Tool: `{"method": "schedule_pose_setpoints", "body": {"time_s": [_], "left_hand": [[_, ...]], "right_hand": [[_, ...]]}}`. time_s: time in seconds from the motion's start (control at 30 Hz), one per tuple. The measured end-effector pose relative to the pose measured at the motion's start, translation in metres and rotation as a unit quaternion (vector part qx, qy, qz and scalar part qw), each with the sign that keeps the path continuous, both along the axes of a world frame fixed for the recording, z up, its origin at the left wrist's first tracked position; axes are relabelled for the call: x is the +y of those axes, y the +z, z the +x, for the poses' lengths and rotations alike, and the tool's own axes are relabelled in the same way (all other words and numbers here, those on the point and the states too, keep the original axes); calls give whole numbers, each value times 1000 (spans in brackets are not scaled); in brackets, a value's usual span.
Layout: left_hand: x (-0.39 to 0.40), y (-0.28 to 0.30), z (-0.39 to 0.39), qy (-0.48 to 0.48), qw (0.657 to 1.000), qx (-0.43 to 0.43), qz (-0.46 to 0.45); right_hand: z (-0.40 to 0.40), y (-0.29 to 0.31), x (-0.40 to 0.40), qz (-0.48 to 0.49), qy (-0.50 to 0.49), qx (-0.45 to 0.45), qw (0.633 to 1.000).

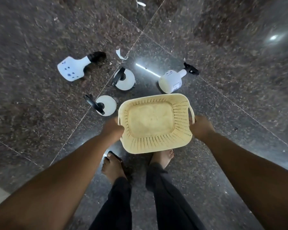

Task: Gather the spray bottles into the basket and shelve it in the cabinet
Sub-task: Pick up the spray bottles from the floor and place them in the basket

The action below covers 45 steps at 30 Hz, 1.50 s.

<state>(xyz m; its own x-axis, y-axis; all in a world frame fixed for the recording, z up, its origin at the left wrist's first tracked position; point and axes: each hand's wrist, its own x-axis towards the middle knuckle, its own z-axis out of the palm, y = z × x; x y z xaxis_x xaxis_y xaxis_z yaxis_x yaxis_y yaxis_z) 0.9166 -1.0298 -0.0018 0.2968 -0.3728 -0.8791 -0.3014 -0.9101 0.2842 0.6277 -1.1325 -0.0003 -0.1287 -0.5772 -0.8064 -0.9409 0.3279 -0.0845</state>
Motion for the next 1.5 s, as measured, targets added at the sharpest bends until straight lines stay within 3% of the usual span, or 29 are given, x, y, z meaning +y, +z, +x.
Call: {"method": "schedule_pose_setpoints", "body": {"time_s": [0.27,0.4,0.5,0.57,0.67,0.83,0.9,1.1,1.17,1.3,1.37,1.5], "left_hand": [[-18,-21,20,48,999,-15,-13],[4,-10,39,176,984,28,22],[25,7,60,261,964,18,41],[32,11,76,278,960,-7,13],[25,17,94,204,976,-64,-27],[-7,18,99,161,981,-70,-86],[-14,9,96,189,976,-61,-88],[-15,-20,84,245,963,-48,-106],[-16,-21,85,254,959,-51,-112],[-27,-6,91,229,960,-112,-117],[-25,18,87,166,963,-157,-145],[-16,113,92,18,949,-212,-232]], "right_hand": [[13,-18,-17,2,43,-16,999],[40,7,-18,-56,46,-10,997],[81,32,-23,-124,121,-70,982],[119,45,-29,-153,169,-136,964],[179,51,-39,-188,272,-192,924],[250,29,-51,-216,456,-123,854],[259,15,-54,-214,509,-82,830],[248,-5,-69,-261,576,-79,771],[240,2,-73,-276,570,-100,767],[214,43,-83,-312,445,-131,829],[189,71,-81,-330,345,-161,864],[129,136,-56,-377,218,-226,871]]}}
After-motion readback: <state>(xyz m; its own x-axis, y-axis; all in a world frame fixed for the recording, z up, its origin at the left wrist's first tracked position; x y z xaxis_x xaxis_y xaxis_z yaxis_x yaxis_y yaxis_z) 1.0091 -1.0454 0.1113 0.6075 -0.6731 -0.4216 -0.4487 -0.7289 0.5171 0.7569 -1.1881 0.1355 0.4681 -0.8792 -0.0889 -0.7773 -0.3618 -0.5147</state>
